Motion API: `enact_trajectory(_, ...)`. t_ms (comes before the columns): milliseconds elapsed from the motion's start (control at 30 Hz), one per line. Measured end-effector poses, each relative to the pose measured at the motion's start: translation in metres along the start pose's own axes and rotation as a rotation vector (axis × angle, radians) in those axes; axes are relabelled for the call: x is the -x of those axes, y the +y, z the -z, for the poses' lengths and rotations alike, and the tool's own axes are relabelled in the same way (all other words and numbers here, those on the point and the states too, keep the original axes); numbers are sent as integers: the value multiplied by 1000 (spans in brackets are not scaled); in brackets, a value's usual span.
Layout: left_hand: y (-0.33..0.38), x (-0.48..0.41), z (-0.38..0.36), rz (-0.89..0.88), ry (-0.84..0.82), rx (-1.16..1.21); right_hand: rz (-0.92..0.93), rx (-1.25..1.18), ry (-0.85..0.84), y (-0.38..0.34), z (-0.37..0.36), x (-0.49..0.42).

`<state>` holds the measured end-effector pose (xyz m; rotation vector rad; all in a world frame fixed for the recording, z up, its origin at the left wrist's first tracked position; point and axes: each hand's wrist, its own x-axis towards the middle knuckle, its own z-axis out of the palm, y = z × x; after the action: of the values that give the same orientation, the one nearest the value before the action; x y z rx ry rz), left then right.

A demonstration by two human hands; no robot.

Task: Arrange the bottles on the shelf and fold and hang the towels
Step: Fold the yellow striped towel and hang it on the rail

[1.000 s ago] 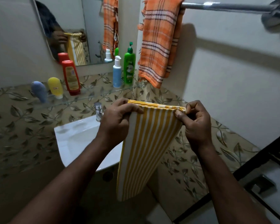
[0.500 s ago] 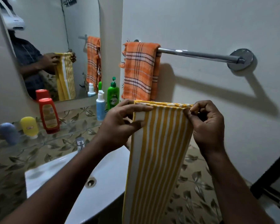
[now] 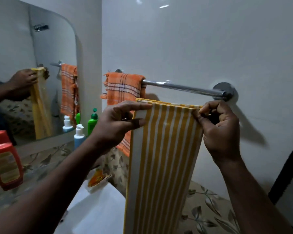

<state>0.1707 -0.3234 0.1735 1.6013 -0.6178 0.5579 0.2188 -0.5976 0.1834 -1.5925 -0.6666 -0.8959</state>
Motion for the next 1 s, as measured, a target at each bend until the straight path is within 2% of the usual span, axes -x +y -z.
enact_trajectory(233,14,-69,4,-124,-50,-26,219,405,142,-45,2,-48)
enact_trajectory(300,17,-89,3,-148,-4,-138,258,518,135,-50,0,-67)
enact_trajectory(367,16,-111,2,-137,42,-305,249,636,89,-48,-5,-88)
enact_trajectory(467,12,-140,0,-43,29,-325,204,772,18,-40,-13,-113)
enact_trajectory(600,7,-176,1,-141,-2,-584,151,952,-24,-39,-17,-135)
enact_trajectory(700,7,-195,-1,-152,-98,-764,86,1087,-134,-42,-21,-146)
enact_trajectory(800,7,-204,2,-79,-162,-720,27,1131,-190,-41,-22,-151)
enact_trajectory(1000,-2,-214,12,72,-204,-363,-73,1133,-194,-45,-24,-151)
